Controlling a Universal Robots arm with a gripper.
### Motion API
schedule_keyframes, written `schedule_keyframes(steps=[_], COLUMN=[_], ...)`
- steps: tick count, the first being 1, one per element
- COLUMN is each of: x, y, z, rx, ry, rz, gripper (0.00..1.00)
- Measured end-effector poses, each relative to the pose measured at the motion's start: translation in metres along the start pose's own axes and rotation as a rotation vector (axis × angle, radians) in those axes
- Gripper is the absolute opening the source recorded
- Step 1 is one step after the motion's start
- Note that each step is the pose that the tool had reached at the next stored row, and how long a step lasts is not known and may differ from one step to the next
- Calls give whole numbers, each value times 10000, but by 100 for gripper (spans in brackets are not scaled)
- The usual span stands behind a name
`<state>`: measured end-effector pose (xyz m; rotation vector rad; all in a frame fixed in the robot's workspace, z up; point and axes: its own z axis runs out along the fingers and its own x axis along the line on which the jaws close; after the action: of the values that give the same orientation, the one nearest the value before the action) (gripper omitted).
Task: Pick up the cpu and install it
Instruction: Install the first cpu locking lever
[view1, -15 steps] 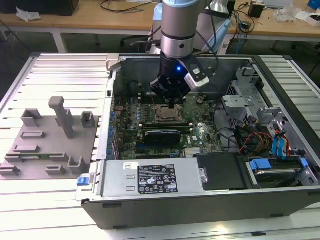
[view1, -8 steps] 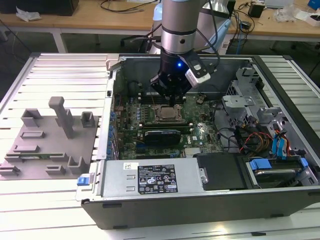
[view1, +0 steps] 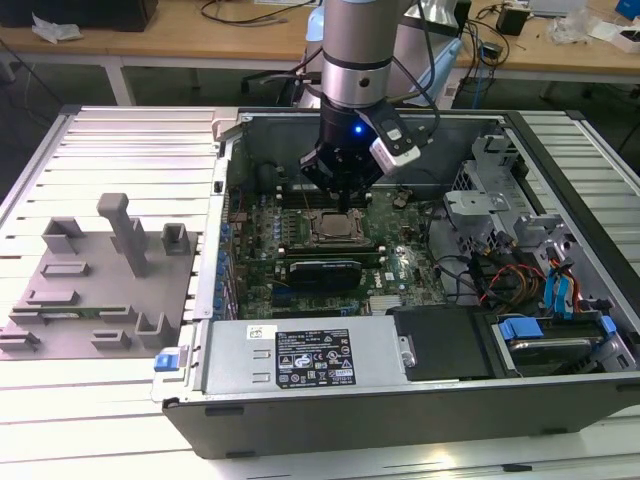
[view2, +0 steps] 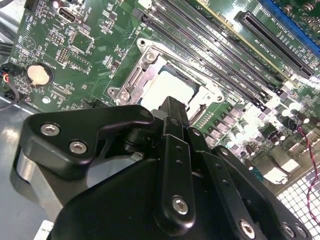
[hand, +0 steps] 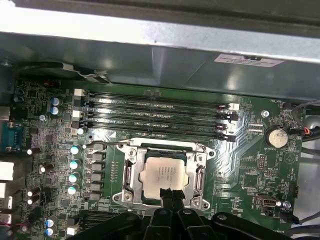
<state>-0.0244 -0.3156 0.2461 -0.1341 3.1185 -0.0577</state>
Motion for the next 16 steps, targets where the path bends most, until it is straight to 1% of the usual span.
schedule_keyframes(steps=[8,16], x=[36,43], y=[3,4], z=[-1,-1], rx=[0,0], ry=[0,0], rz=[1,0], gripper=[11,11])
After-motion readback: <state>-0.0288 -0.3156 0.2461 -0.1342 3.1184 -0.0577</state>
